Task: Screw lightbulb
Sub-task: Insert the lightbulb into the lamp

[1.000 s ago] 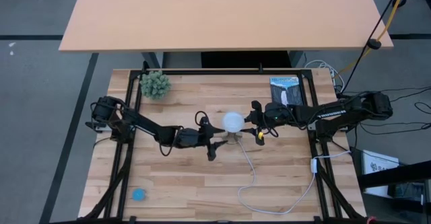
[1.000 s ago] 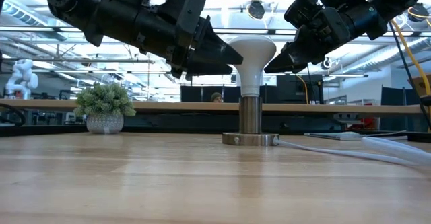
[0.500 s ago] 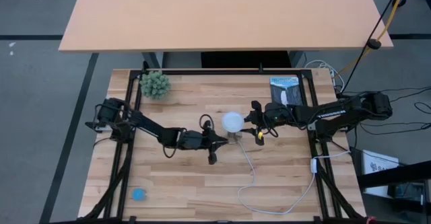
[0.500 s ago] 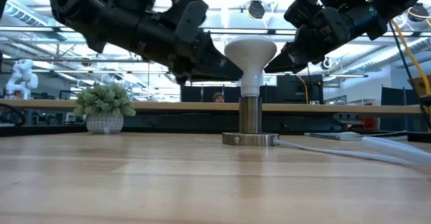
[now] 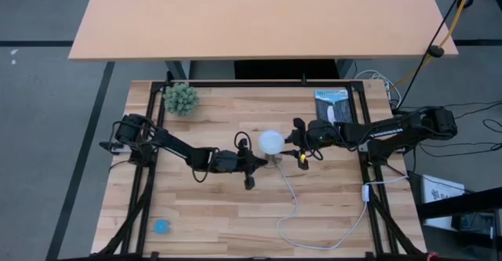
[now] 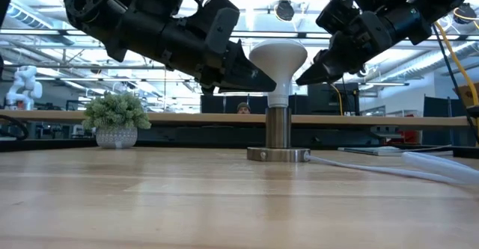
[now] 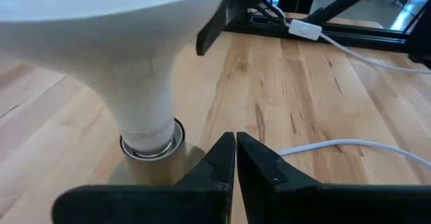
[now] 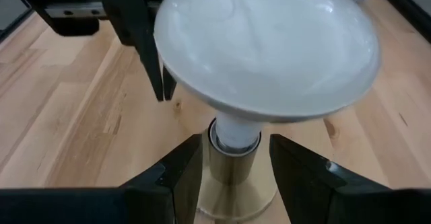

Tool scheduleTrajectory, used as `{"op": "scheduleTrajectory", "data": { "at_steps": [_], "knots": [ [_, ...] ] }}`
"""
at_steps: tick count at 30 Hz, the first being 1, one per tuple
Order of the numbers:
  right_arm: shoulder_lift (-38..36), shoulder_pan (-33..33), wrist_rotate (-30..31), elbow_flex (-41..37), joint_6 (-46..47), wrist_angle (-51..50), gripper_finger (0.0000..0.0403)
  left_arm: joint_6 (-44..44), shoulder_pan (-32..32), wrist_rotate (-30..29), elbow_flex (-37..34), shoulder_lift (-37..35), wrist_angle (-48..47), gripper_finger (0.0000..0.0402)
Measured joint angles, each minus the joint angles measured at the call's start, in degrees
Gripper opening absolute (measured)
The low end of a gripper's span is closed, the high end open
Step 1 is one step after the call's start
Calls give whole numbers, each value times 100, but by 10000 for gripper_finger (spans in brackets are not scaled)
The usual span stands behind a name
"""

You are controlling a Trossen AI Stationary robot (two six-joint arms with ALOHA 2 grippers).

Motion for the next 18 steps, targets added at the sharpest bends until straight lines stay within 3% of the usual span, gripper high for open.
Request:
{"op": "scheduleTrajectory", "data": {
  "at_steps": [5, 11, 13, 18],
  "knots": [
    [0, 2, 85, 0, 174, -282, 167, 0, 2, 0, 0, 0, -13, 19],
    [-2, 6, 1031, 0, 883, -1271, 166, 0, -7, 0, -1, 0, -47, 19],
    [-2, 4, 1086, -7, 1076, -1711, 161, 0, -7, 0, -2, 0, -48, 19],
    [-2, 78, 763, -289, 1232, -2008, 90, 0, -7, 0, -2, 0, -50, 19]
  ]
}}
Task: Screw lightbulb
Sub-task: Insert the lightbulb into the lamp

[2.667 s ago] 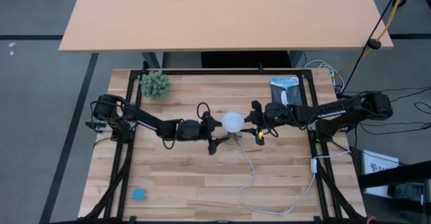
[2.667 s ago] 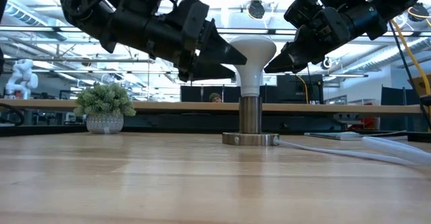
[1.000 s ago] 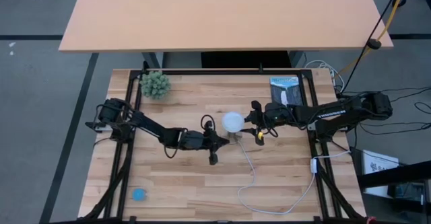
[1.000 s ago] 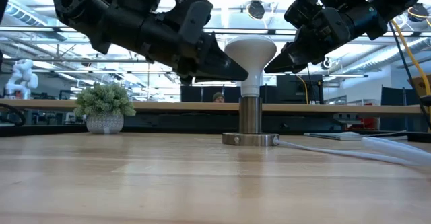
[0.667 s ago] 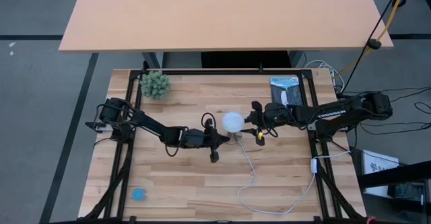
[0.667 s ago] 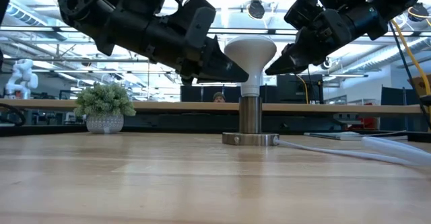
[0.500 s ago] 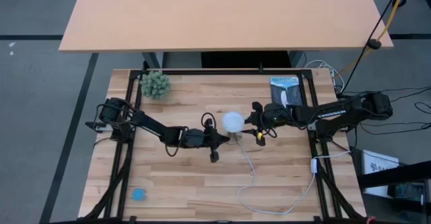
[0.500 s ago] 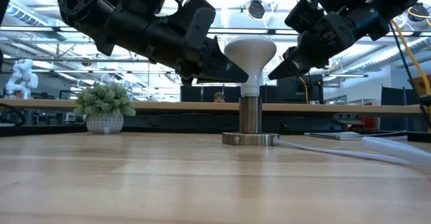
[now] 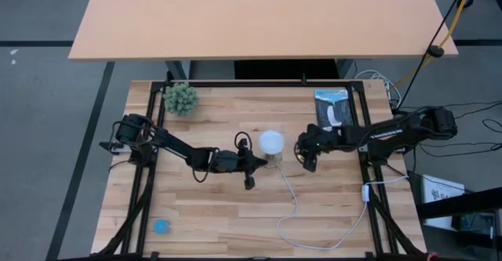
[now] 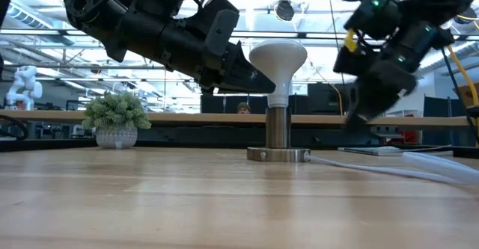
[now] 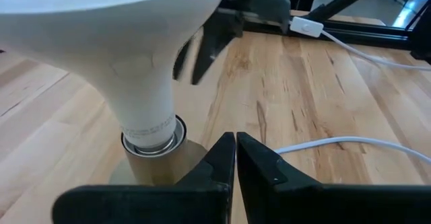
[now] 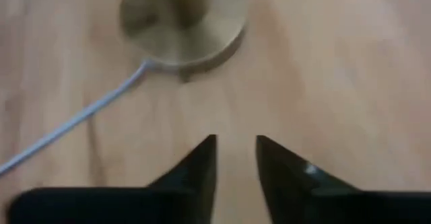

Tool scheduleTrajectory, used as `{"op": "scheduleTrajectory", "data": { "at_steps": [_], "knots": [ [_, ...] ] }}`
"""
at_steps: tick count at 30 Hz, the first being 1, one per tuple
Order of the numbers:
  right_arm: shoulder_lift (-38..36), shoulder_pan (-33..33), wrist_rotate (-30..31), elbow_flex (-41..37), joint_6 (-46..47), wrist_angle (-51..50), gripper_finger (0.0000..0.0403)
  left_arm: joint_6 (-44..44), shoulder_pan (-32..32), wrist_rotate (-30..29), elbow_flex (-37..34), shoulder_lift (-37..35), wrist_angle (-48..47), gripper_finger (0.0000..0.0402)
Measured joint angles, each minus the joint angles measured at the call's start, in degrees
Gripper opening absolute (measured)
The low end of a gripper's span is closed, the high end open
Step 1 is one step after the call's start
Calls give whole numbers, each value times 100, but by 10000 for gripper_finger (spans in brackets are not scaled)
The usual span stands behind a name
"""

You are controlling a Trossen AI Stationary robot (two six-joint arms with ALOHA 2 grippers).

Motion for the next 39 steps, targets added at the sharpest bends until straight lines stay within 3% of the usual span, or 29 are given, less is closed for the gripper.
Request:
{"op": "scheduleTrajectory", "data": {
  "at_steps": [4, 9, 12, 14, 17, 21, 26, 33, 36, 39],
  "knots": [
    [0, -2, -749, -583, -123, 1382, 12, 0, 0, 37, 0, 0, 0, 19],
    [0, -415, -1366, -1635, -237, 4309, 10, 0, 0, 65, 0, 0, 0, 19],
    [0, -908, -2020, -1968, -281, 5263, 2, -2, 5, 127, -2, 0, 0, 18],
    [-2, -1122, -2144, -1937, -528, 5235, 3, 0, 34, 140, -2, 0, -2, 18],
    [0, -1251, -1637, -1695, -1014, 4577, 3, -23, 91, 146, -2, 0, 0, 18],
    [0, -1202, -1504, -1529, -235, 4578, 1, -146, 103, 146, -3, 0, 0, 18],
    [20, -1319, -1561, -1488, -738, 4664, 1, -115, 121, 146, -4, 0, -2, 18],
    [815, -2127, -3385, -193, -1730, 2771, 0, 4, 233, 146, -4, 1, -3, 18],
    [1308, -2453, -4491, 315, -1982, 2941, 0, 3, 247, 144, -4, 2, -4, 18],
    [1839, -2617, -4859, 613, -2172, 2925, 0, 7, 240, 227, -4, 2, -4, 18]
  ]
}}
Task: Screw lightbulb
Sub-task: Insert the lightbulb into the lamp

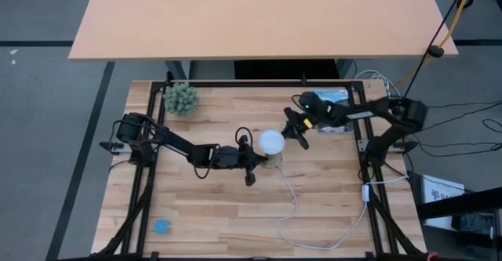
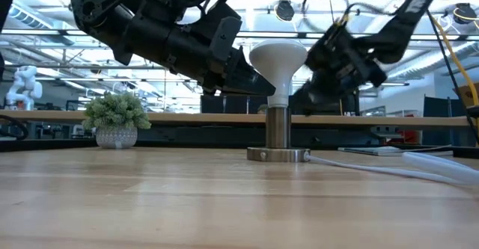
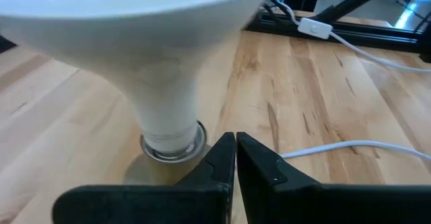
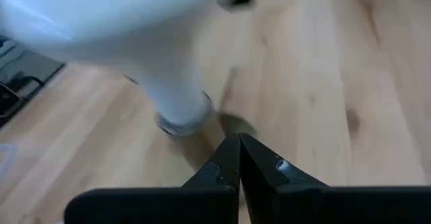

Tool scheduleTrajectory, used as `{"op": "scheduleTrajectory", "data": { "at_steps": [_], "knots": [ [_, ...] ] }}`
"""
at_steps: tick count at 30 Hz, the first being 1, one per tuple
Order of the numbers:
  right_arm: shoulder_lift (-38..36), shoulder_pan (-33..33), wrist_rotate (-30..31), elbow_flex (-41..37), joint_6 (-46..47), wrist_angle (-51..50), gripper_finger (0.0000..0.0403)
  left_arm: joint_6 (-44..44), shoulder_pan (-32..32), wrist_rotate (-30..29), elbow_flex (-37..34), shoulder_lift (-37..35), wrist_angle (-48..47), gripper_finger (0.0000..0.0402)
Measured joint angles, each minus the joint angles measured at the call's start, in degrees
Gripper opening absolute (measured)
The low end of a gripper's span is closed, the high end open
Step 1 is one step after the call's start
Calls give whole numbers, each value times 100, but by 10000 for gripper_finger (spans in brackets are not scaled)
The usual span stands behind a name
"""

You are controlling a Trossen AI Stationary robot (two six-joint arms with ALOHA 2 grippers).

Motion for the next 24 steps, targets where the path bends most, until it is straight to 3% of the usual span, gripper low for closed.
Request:
{"op": "scheduleTrajectory", "data": {
  "at_steps": [5, 10, 18, 22, 24],
  "knots": [
    [666, 9, -392, 107, 172, 204, 0, 2, 0, 26, 0, 0, -9, 18],
    [696, 161, -326, 104, 245, 408, 0, 48, 48, 20, 0, 0, -58, 18],
    [-126, 400, 1147, 81, 345, 74, 0, 48, 76, 7, 0, 0, -63, 18],
    [-475, 776, 2111, -362, 456, 105, 0, -12, 55, 7, 0, 0, -70, 18],
    [-582, 919, 2406, -792, 673, 612, 0, -17, 17, 2, 0, 0, -77, 18]
  ]
}}
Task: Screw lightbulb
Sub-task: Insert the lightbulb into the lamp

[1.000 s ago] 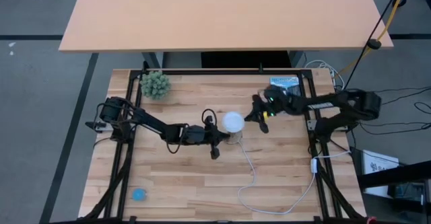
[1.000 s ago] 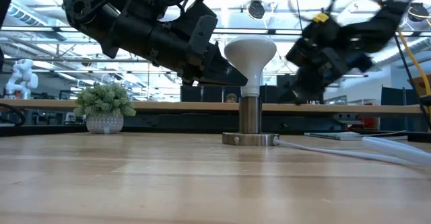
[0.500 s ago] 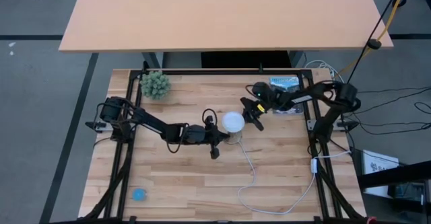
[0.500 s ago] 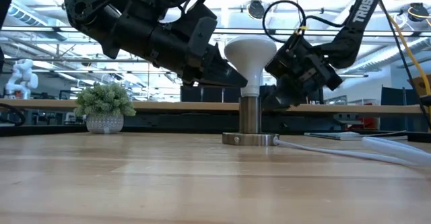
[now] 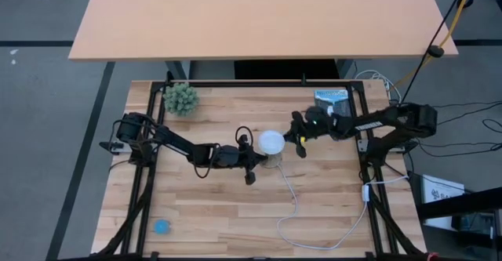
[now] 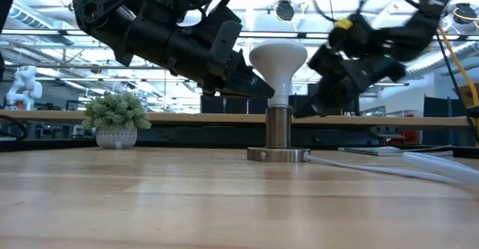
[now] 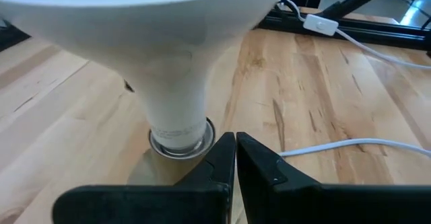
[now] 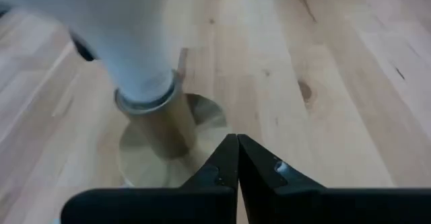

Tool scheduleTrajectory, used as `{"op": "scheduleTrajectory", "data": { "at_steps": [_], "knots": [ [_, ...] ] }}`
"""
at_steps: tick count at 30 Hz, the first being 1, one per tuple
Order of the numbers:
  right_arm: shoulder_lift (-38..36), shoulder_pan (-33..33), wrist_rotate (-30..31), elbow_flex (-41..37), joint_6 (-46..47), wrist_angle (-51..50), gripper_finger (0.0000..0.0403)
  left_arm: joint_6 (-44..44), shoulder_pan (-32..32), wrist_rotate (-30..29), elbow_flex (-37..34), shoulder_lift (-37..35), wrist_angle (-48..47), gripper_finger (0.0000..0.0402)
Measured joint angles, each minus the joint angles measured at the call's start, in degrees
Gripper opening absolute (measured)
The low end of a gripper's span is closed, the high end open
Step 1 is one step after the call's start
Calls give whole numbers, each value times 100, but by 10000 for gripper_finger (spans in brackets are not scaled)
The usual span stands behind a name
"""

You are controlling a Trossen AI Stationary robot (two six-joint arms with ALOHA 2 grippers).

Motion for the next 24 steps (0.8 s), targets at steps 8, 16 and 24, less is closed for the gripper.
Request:
{"op": "scheduleTrajectory", "data": {
  "at_steps": [8, 16, 24],
  "knots": [
    [5, 8, -145, -774, 606, 2405, 0, -7, 32, 14, 0, 0, -6, 18],
    [175, 6, -601, -222, 432, 1526, 0, -118, 124, 270, 0, 0, 20, 18],
    [218, 205, -605, -195, 246, 1270, 0, -131, 271, 275, 0, 0, -2, 18]
  ]
}}
